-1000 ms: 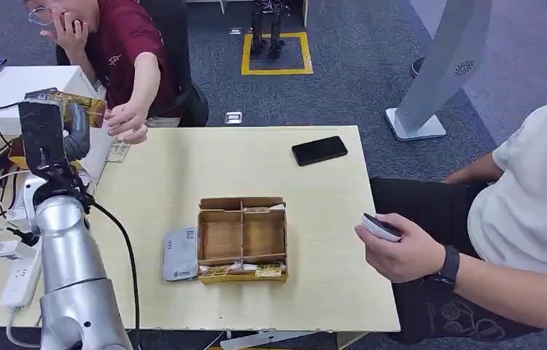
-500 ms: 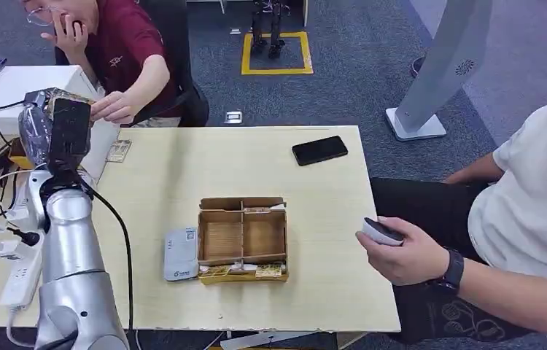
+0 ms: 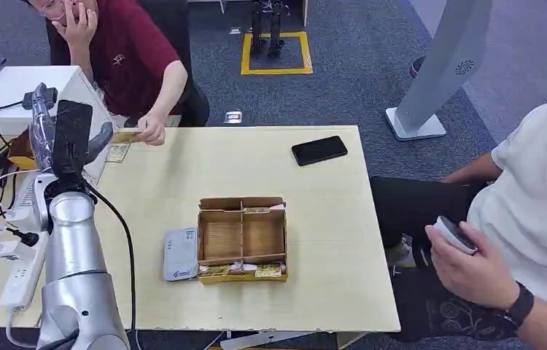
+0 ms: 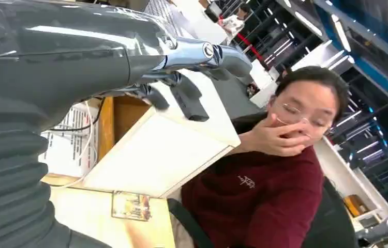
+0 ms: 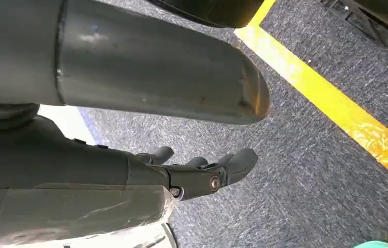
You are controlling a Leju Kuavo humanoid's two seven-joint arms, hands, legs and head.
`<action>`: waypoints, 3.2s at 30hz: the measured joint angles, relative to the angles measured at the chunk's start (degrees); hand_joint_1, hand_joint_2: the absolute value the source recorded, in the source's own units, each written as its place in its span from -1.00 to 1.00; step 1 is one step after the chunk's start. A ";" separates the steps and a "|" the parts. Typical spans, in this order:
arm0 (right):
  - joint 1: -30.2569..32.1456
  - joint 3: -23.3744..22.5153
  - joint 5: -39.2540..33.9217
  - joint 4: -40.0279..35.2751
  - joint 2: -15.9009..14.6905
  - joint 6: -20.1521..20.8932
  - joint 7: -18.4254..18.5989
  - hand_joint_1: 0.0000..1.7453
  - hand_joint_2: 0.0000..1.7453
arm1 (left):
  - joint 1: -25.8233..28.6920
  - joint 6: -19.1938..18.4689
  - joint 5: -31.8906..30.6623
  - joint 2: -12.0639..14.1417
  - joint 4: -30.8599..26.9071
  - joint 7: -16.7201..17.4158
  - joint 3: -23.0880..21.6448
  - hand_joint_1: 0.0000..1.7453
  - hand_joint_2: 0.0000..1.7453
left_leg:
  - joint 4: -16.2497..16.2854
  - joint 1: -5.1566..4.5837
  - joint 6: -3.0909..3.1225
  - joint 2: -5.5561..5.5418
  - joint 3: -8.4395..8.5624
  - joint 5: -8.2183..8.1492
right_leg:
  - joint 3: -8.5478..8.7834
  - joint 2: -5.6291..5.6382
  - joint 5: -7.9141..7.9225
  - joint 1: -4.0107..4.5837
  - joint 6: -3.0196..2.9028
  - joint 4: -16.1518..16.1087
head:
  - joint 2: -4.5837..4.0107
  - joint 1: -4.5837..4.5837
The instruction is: Pass the card to the sensor for recognition and then transmit it.
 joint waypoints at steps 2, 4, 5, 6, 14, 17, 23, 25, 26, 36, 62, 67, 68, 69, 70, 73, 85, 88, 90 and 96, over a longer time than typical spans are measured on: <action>-0.01 0.00 0.00 0.00 0.00 0.00 -0.02 -1.00 -1.00 | -0.11 -0.02 0.04 0.00 0.24 0.02 0.04 -1.00 1.00 | 0.00 0.00 0.00 0.00 0.00 0.00 | 0.00 0.00 0.00 0.00 0.00 0.00 | 0.00 0.00; 0.00 0.00 0.00 0.00 0.00 0.00 -0.02 -1.00 -1.00 | -0.16 -0.02 0.04 0.00 0.39 0.13 0.09 -1.00 1.00 | 0.00 0.00 0.00 0.00 0.00 0.00 | 0.00 0.00 0.00 0.00 0.00 0.00 | 0.00 0.00; 0.00 0.00 0.00 0.00 0.00 0.00 -0.02 -1.00 -1.00 | -0.19 -0.05 0.04 0.00 0.46 0.17 0.11 -1.00 1.00 | 0.00 0.00 0.00 0.00 0.00 0.00 | 0.00 0.00 0.00 0.00 0.00 0.00 | 0.00 0.00; 0.00 0.00 0.00 0.00 0.00 0.00 -0.02 -1.00 -1.00 | -0.24 -0.13 0.13 0.00 0.59 0.41 0.13 -1.00 1.00 | 0.00 0.00 0.00 0.00 0.00 0.00 | 0.00 0.00 0.00 0.00 0.00 0.00 | 0.00 0.00; 0.33 -0.37 -1.61 -0.02 -0.09 -1.40 -0.87 -1.00 -1.00 | 3.25 -13.86 12.41 0.22 -0.27 -6.76 -0.52 -1.00 1.00 | 0.00 -0.03 0.01 0.13 0.03 -0.02 | 0.02 0.12 0.00 -0.02 0.00 0.00 | 0.00 0.00; 1.62 -1.57 -3.01 0.00 -0.39 -2.84 -1.75 -1.00 -1.00 | 12.72 -17.27 20.84 1.88 -5.62 -13.73 -5.91 -1.00 1.00 | -0.01 -0.03 -0.05 0.26 0.03 -0.16 | 0.00 0.28 -0.05 -0.03 0.01 0.00 | 0.00 0.00; 3.85 -3.83 -3.61 0.00 -1.03 -3.67 -2.16 -1.00 -1.00 | 30.01 -12.87 22.32 6.32 -16.09 -17.55 -17.84 -1.00 1.00 | 0.00 -0.02 0.03 0.18 -0.02 -0.38 | -0.07 0.19 -0.31 -0.02 0.14 -0.03 | 0.00 0.02; 3.82 -4.24 -3.63 0.00 -1.07 -3.65 -1.95 -1.00 -1.00 | 31.62 -12.83 21.96 7.43 -17.62 -17.53 -19.61 -1.00 1.00 | -0.01 -0.02 0.03 0.20 -0.02 -0.37 | -0.04 0.20 -0.30 -0.02 0.14 -0.02 | 0.00 0.00; 3.83 -4.46 -3.69 0.00 -1.07 -3.63 -1.49 -1.00 -1.00 | 32.79 -12.05 20.25 8.04 -18.59 -18.07 -20.74 -1.00 1.00 | -0.01 -0.02 0.02 0.24 0.02 -0.37 | -0.03 0.23 -0.30 -0.02 0.14 -0.02 | 0.00 0.02; 4.02 -8.04 -4.00 -0.18 -1.16 -3.56 -0.03 -1.00 -1.00 | 44.60 10.12 -6.12 11.91 -22.40 -13.72 -41.73 -1.00 1.00 | 0.00 -0.06 0.06 0.20 0.03 -0.40 | -0.01 0.20 -0.30 -0.03 0.15 -0.04 | 0.00 0.00; 3.56 -11.26 -0.09 -0.55 -1.16 -3.15 0.28 -1.00 -1.00 | 42.74 18.38 -24.26 13.07 -7.62 -0.56 -54.36 -1.00 1.00 | 0.00 -0.05 0.06 0.21 0.07 -0.39 | 0.02 0.20 -0.30 -0.03 0.14 -0.04 | 0.00 0.00; 3.45 -11.28 0.00 -0.55 -1.14 -3.06 0.31 -1.00 -1.00 | 41.30 18.84 -26.93 12.90 -2.31 2.49 -55.41 -1.00 1.00 | 0.00 -0.04 0.06 0.21 0.08 -0.39 | 0.03 0.19 -0.29 -0.03 0.14 -0.04 | 0.00 0.00; 3.45 -11.28 0.00 -0.55 -1.14 -3.04 0.31 -1.00 -1.00 | 41.04 18.86 -26.99 12.85 -1.46 2.71 -55.47 -1.00 1.00 | 0.00 -0.04 0.06 0.20 0.07 -0.39 | 0.03 0.19 -0.29 -0.03 0.14 -0.04 | 0.00 0.00; 3.43 -11.28 0.00 -0.55 -1.14 -2.99 0.31 -1.00 -1.00 | 40.78 18.97 -26.99 12.85 -0.81 2.75 -55.54 -1.00 1.00 | 0.00 -0.04 0.06 0.20 0.07 -0.39 | 0.03 0.19 -0.29 -0.03 0.14 -0.04 | 0.00 0.00; 3.40 -11.28 0.00 -0.55 -1.14 -2.99 0.31 -1.00 -1.00 | 40.44 18.99 -26.99 12.85 -0.05 2.75 -55.67 -1.00 1.00 | 0.00 -0.04 0.06 0.20 0.07 -0.39 | 0.03 0.19 -0.29 -0.03 0.14 -0.04 | 0.00 0.00; 3.40 -11.28 0.00 -0.55 -1.14 -2.99 0.31 -1.00 -1.00 | 39.80 19.17 -27.15 12.81 1.31 2.86 -56.06 -1.00 1.00 | 0.00 -0.04 0.06 0.20 0.07 -0.39 | 0.03 0.19 -0.30 -0.03 0.14 -0.04 | 0.00 0.00; 3.34 -11.23 0.00 -0.55 -1.09 -3.04 -0.02 -1.00 -1.00 | 38.36 20.87 -26.03 11.04 3.96 2.99 -55.30 -1.00 1.00 | 0.00 -0.04 0.06 0.18 0.11 -0.38 | 0.11 0.15 -0.29 -0.03 0.14 -0.04 | 0.00 0.00; 3.35 -11.21 0.00 -0.55 -1.05 -3.06 -0.02 -1.00 -1.00 | 38.37 20.85 -26.64 10.05 3.65 2.75 -53.35 -1.00 1.00 | 0.00 -0.04 0.05 0.18 0.12 -0.37 | 0.11 0.16 -0.29 -0.03 0.14 -0.04 | 0.00 -0.02; 3.35 -11.21 0.00 -0.55 -1.01 -3.06 -0.02 -1.00 -1.00 | 38.40 20.63 -26.64 9.53 3.19 2.56 -52.42 -1.00 1.00 | 0.00 -0.04 0.05 0.18 0.12 -0.37 | 0.11 0.16 -0.28 -0.03 0.14 -0.04 | 0.00 -0.02; 3.35 -11.19 0.00 -0.55 -0.96 -3.06 -0.02 -1.00 -1.00 | 38.39 20.52 -26.64 9.16 2.84 2.38 -51.54 -1.00 1.00 | 0.00 -0.04 0.05 0.18 0.11 -0.37 | 0.10 0.16 -0.29 -0.03 0.14 -0.04 | 0.00 0.00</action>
